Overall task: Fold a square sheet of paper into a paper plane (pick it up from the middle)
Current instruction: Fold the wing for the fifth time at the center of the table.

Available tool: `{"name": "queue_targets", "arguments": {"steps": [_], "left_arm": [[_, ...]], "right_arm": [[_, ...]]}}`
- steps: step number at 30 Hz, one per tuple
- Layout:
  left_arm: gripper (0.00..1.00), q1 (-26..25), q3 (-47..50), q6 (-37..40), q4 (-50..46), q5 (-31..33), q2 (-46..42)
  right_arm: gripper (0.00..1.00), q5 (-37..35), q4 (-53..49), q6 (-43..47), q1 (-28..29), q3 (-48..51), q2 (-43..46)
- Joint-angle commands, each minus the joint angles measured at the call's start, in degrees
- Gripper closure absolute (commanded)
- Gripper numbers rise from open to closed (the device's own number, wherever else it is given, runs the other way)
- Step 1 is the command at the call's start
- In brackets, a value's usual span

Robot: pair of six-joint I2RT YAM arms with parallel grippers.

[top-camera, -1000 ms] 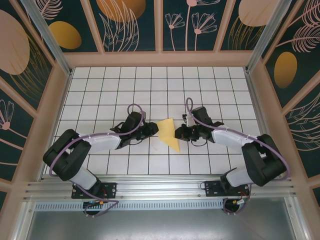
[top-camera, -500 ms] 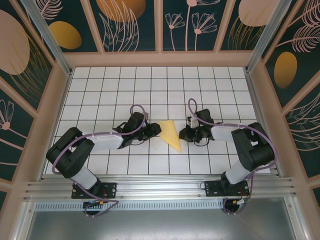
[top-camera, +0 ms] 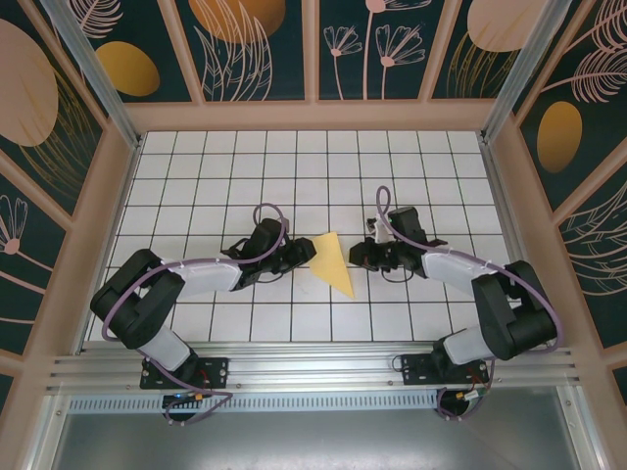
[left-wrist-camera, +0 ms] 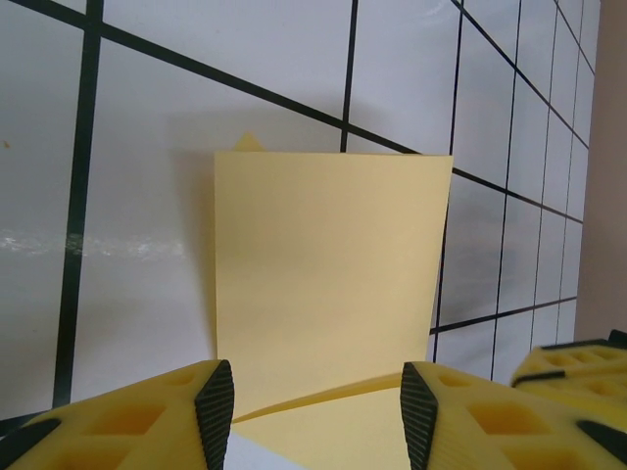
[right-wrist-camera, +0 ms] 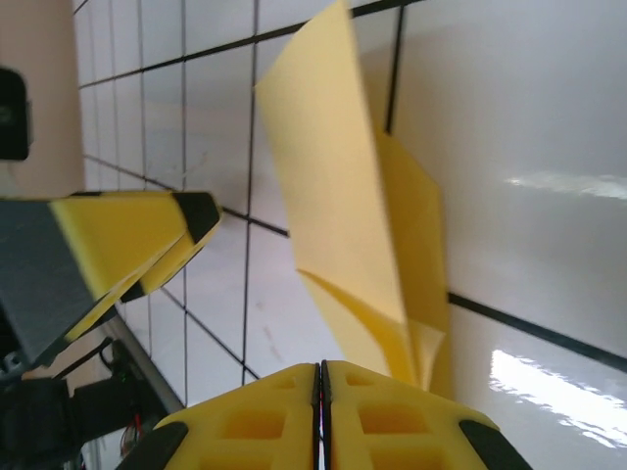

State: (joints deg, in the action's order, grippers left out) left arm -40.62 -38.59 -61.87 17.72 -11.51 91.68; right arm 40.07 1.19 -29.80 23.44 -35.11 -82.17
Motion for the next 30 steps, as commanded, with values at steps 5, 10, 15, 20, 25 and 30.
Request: {"name": "queue_targets", "arguments": {"steps": [5, 10, 15, 20, 25, 30], "left_arm": [[0.48, -0.3, -1.2, -0.6, -0.2, 0.0, 1.1], [0.47, -0.3, -1.0, -1.1, 1.1, -1.6, 2.2], [0.44, -0.2, -1.7, -1.0, 1.6, -2.6, 3.0], [0.44, -0.5, -2.3, -2.9, 5.4, -5.4, 4.9], [0.43, -1.5, -2.5, -4.8, 7.8, -6.5, 6.2], [0.43, -2.6, -2.9, -6.7, 11.2, -7.9, 9.8]], "right_arm": [[0.88, 2.8, 2.6, 1.7, 1.8, -1.4, -7.0], [0.89, 1.7, 4.3, 2.4, 0.1, -0.6, -11.8], [0.89, 5.4, 11.5, 0.0, -3.1, 5.1, -13.3], [0.89, 6.3, 15.3, -2.0, -3.9, 7.4, -15.6], [0.89, 5.9, 16.6, -3.1, -4.1, 8.5, -16.3], [0.89, 5.4, 17.2, -3.4, -4.1, 9.2, -16.6]]}}
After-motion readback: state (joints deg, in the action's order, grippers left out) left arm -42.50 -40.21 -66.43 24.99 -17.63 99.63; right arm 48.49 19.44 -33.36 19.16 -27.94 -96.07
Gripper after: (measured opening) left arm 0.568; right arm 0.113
